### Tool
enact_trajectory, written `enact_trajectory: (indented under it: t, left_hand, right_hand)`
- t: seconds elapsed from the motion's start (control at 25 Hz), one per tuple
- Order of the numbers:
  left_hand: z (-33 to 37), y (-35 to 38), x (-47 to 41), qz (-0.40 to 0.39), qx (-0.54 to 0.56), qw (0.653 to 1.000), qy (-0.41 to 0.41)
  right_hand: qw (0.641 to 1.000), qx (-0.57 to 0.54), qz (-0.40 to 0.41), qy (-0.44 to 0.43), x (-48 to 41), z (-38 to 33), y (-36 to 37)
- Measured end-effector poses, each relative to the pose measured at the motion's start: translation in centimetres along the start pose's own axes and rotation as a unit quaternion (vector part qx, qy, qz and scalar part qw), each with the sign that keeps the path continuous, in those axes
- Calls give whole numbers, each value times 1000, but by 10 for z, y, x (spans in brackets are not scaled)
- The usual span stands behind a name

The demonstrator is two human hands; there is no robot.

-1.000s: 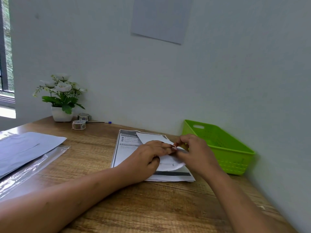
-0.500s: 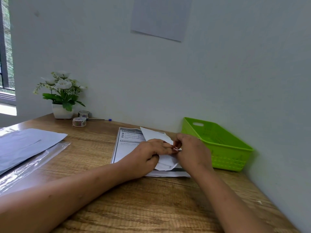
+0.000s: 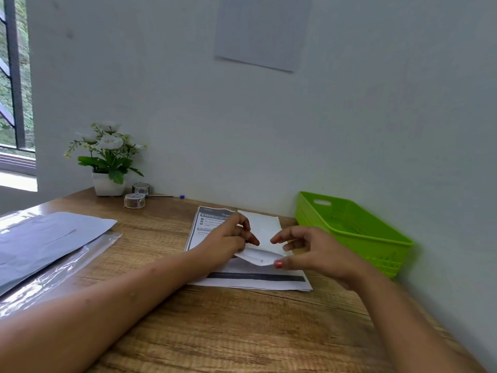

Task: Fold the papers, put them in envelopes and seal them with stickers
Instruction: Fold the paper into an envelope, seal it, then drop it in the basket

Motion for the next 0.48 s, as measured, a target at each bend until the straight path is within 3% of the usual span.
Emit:
enact_trajectory:
  t: [0.16,0.28,0.48]
  left_hand:
    - [-4,0,2,-7,40,998,-37]
    - [-7,0,0,-18,-48,998,-28]
    - [-2,4,-3,-16,-160,987,-9]
  right_hand:
    - [993,109,25,-27,-4,-2,0]
    - [995,89,48,-11,-8,5,-1]
    - [986,161,46,-5,-12,14,0]
Point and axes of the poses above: each hand's wrist, its own x-axis away from the middle knuckle, its own y-axis out of the palm, z = x × y, the point moved 9 cm from there along -x, towards the middle knuckle, and after that the axes turned 4 degrees about -y, right-handed, at the moved point
